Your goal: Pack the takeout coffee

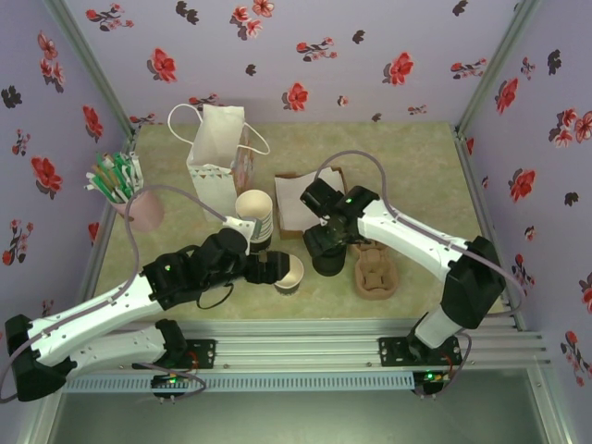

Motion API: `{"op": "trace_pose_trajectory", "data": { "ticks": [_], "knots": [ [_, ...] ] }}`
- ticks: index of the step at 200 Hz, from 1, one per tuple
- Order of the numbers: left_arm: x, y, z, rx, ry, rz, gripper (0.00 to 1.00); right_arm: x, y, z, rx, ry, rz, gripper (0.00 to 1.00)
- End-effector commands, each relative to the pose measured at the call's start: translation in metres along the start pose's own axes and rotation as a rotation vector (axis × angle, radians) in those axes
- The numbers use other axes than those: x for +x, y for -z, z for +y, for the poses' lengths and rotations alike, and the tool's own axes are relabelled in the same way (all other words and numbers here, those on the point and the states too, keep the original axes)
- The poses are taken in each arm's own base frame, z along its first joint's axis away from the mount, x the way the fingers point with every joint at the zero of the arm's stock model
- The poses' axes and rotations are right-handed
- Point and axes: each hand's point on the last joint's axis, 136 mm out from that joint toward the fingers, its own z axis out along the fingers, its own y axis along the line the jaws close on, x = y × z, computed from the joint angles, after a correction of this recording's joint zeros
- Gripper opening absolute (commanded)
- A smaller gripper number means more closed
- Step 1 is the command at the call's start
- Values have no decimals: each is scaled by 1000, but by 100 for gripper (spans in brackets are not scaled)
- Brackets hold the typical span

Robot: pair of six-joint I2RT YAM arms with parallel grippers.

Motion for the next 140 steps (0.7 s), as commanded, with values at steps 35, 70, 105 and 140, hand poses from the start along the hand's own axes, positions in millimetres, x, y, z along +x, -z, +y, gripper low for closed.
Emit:
{"op": "trace_pose_trajectory", "data": {
  "ticks": [35, 70, 105, 140],
  "knots": [
    [0, 2, 6, -24, -31, -13, 99, -5, -1, 1, -3, 16, 20, 85],
    [0, 2, 6, -26, -31, -15, 99, -5, -3, 1, -4, 17, 23, 82],
    [0, 2, 7, -27, -30, -14, 99, -5, -3, 3, -11, 18, 26, 79],
    [0, 2, 7, -27, -31, -13, 99, -4, -1, 3, -12, 16, 25, 76]
  ]
}}
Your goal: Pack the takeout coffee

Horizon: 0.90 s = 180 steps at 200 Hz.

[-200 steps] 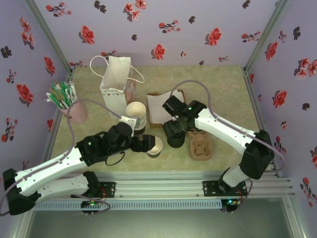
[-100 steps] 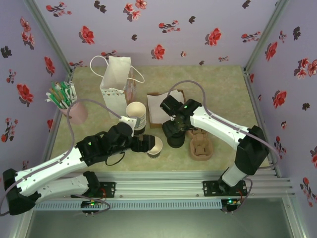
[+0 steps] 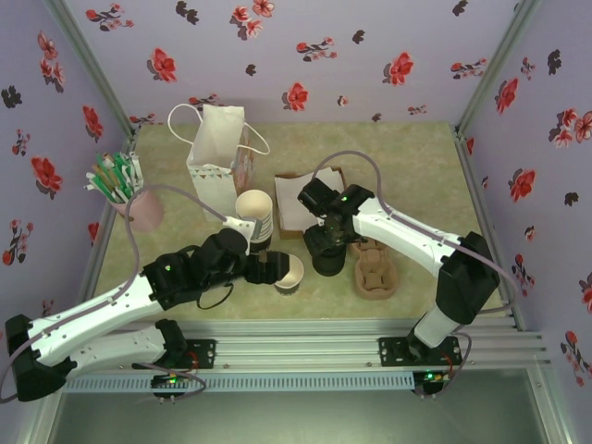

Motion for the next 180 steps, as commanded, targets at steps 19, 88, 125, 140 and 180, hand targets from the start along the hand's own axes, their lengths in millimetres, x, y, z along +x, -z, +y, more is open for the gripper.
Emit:
{"op": "trace_pose_trajectory", "data": {
  "ticks": [19, 88, 125, 140, 180],
  "knots": [
    [0, 3, 5, -20, -22, -13, 99, -4, 9, -1, -10, 4, -10, 75],
    [0, 3, 5, -19, -20, -13, 99, -5, 15, -1, -17, 1, -26, 70],
    [0, 3, 5, -20, -21, -12, 99, -4, 17, -1, -18, -2, -28, 68],
    [0, 3, 6, -21, -20, -13, 99, -5, 18, -1, -20, -4, -33, 68],
    [0, 3, 5, -21, -21, -14, 99, -6, 25, -2, -27, -10, -49, 68]
  ]
}}
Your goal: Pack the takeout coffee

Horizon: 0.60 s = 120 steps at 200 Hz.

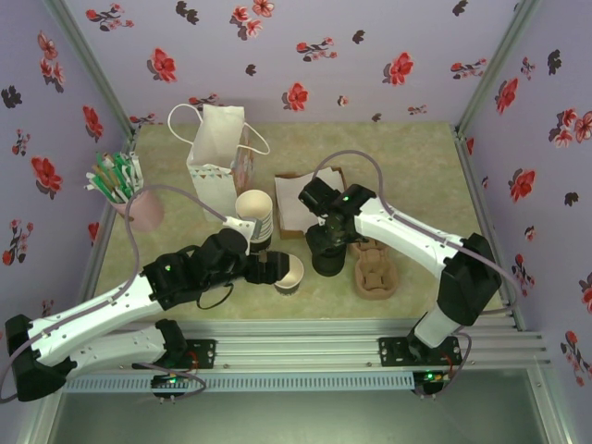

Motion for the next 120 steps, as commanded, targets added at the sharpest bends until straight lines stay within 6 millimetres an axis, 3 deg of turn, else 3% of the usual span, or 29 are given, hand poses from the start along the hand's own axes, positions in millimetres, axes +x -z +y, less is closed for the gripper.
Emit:
{"op": "trace_pose_trajectory", "data": {
  "ticks": [1, 65, 120],
  "knots": [
    [0, 3, 5, -20, -21, -14, 99, -6, 20, -2, -19, -11, -42, 68],
    [-3, -2, 8, -27, 32, -24, 98, -5, 17, -1, -28, -15, -37, 68],
    [-18, -26, -11, 38, 93, -26, 60, -4, 14, 1, -94, -57, -28, 68]
  ]
}}
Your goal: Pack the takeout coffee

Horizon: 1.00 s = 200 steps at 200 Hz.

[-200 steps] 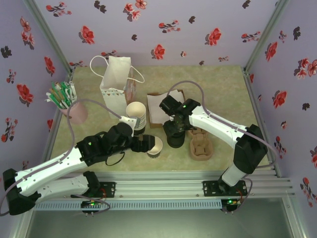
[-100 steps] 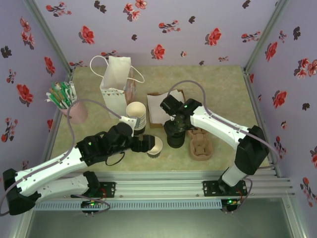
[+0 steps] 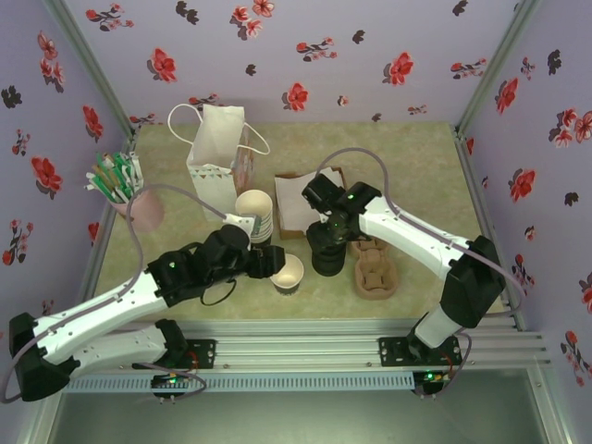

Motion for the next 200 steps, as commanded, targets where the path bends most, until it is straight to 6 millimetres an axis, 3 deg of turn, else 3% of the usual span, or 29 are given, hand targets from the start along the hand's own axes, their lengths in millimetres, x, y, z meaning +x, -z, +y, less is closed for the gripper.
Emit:
{"op": "trace_pose_trajectory", "data": {
  "ticks": [1, 19, 44, 101, 200],
  "knots": [
    [-8, -13, -16, 49, 25, -8, 59, -1, 6, 2, -57, -30, -13, 68],
    [-8, -26, -24, 60, 26, 15, 48, -1, 5, 1, -70, -39, -8, 68],
    [-6, -43, -34, 72, 7, 21, 44, 1, 3, 1, -87, -46, 4, 67],
    [-5, -70, -40, 66, -24, 27, 42, 2, 4, 1, -104, -52, 11, 67],
    [13, -91, -40, 76, -36, 75, 33, 2, 5, 2, -130, -61, 15, 66]
  ]
}}
